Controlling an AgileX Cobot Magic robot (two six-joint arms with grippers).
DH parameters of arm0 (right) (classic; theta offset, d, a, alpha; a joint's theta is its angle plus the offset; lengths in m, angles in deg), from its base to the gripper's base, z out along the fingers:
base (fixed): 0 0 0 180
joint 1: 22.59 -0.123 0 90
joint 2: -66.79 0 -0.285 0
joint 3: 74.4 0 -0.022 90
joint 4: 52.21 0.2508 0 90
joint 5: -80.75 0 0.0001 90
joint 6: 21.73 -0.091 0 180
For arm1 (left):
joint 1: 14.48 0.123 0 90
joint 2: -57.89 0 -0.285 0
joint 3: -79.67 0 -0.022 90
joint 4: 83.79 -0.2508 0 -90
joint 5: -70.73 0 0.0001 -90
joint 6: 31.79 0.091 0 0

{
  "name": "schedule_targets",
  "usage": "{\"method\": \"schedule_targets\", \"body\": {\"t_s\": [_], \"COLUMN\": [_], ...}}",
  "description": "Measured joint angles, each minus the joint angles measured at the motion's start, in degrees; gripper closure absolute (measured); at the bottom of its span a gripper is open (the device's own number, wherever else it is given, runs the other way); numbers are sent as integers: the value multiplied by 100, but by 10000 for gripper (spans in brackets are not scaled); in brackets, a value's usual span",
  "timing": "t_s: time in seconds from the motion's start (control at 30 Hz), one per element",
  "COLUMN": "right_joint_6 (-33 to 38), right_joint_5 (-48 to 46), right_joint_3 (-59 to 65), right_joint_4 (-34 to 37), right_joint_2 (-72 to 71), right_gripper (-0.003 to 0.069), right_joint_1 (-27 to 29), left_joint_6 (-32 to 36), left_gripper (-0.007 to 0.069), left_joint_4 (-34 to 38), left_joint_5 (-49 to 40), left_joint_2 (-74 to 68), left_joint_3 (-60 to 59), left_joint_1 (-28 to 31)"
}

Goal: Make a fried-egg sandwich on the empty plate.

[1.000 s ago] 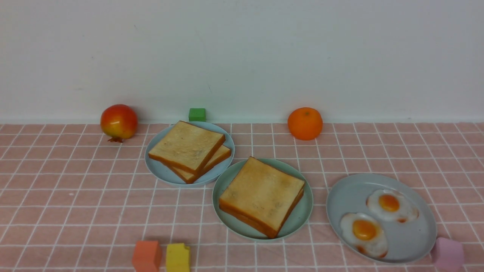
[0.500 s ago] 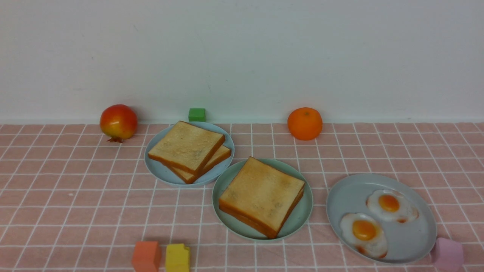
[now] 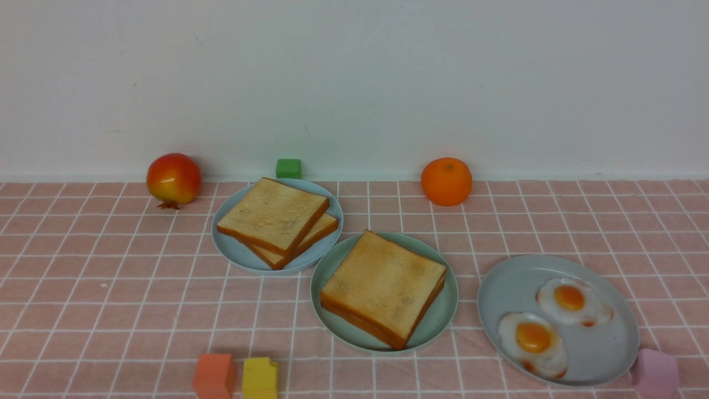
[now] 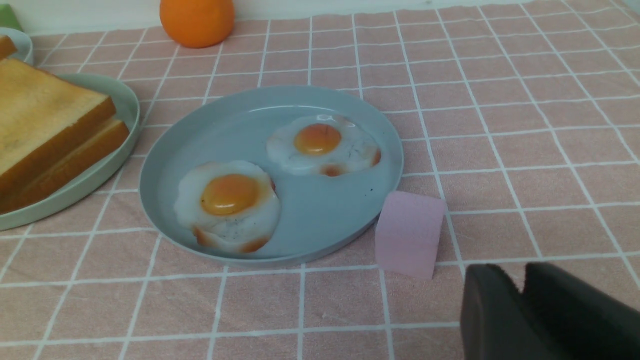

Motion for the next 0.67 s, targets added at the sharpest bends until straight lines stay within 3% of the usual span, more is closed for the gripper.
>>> {"method": "schedule_targets", "body": {"t_s": [0.67], "right_joint_6": [0], "right_joint_5": [0], "right_joint_3": [0], "right_joint_4": [5], "right_joint_2": [0], "right_gripper": [503], "right_joint_1": [0], "left_joint_6": [0], "left_gripper": [527], "left_joint_4": [0], "left_joint_5": [0], "left_joint_2": [0], "left_joint_3": [0], "left_joint_1": [0]}}
